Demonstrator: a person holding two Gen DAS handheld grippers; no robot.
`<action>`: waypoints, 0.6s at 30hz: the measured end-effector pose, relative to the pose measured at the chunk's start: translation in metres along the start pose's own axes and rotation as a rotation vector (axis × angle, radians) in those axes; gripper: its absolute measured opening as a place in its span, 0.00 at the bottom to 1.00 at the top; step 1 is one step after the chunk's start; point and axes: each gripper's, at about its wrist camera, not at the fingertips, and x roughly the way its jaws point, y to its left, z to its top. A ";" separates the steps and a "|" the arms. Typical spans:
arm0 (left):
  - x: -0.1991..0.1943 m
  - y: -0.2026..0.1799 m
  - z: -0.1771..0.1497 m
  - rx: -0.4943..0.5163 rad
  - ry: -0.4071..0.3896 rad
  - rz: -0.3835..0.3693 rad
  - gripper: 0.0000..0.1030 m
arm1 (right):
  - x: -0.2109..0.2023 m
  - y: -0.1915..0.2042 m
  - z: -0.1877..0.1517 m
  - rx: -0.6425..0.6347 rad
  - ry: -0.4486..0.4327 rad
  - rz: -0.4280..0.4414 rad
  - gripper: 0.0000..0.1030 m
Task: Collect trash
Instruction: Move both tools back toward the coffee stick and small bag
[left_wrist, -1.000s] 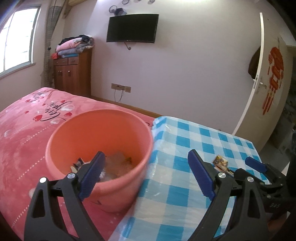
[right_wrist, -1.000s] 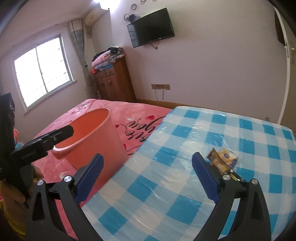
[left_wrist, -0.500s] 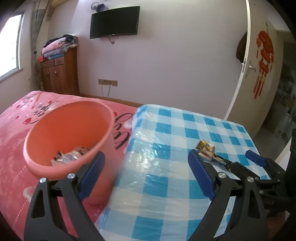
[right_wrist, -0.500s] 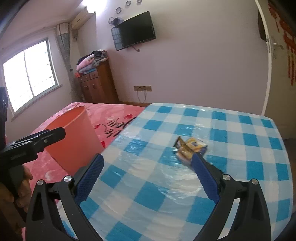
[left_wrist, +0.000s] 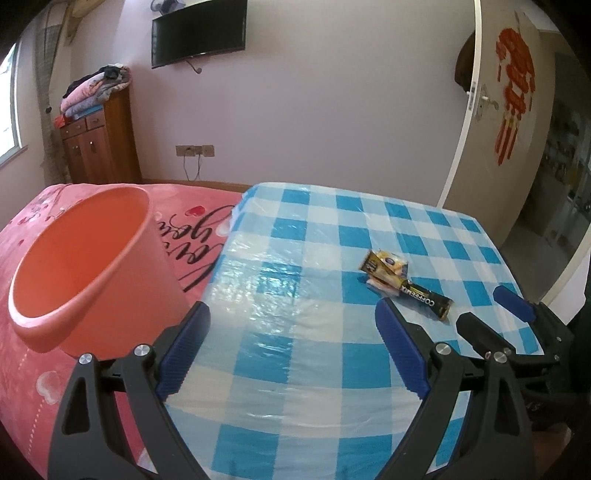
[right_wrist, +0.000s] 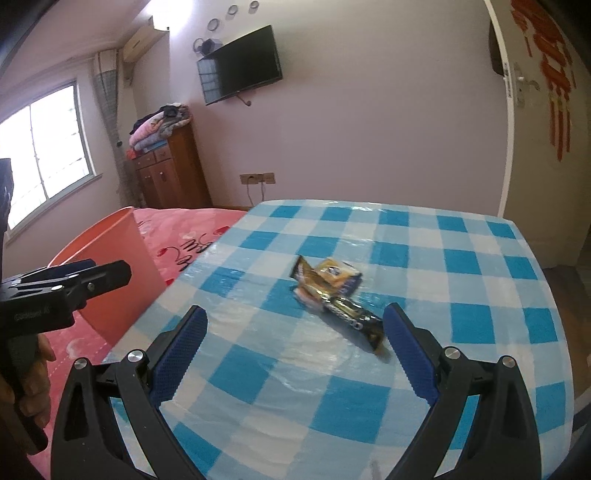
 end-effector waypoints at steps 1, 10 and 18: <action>0.003 -0.003 0.000 0.003 0.004 0.000 0.89 | 0.001 -0.004 -0.001 0.006 0.001 -0.003 0.92; 0.033 -0.034 -0.005 0.025 0.067 -0.019 0.89 | 0.010 -0.052 -0.011 0.093 0.020 -0.045 0.92; 0.067 -0.056 -0.002 -0.037 0.128 -0.115 0.89 | 0.012 -0.112 -0.020 0.224 0.031 -0.091 0.92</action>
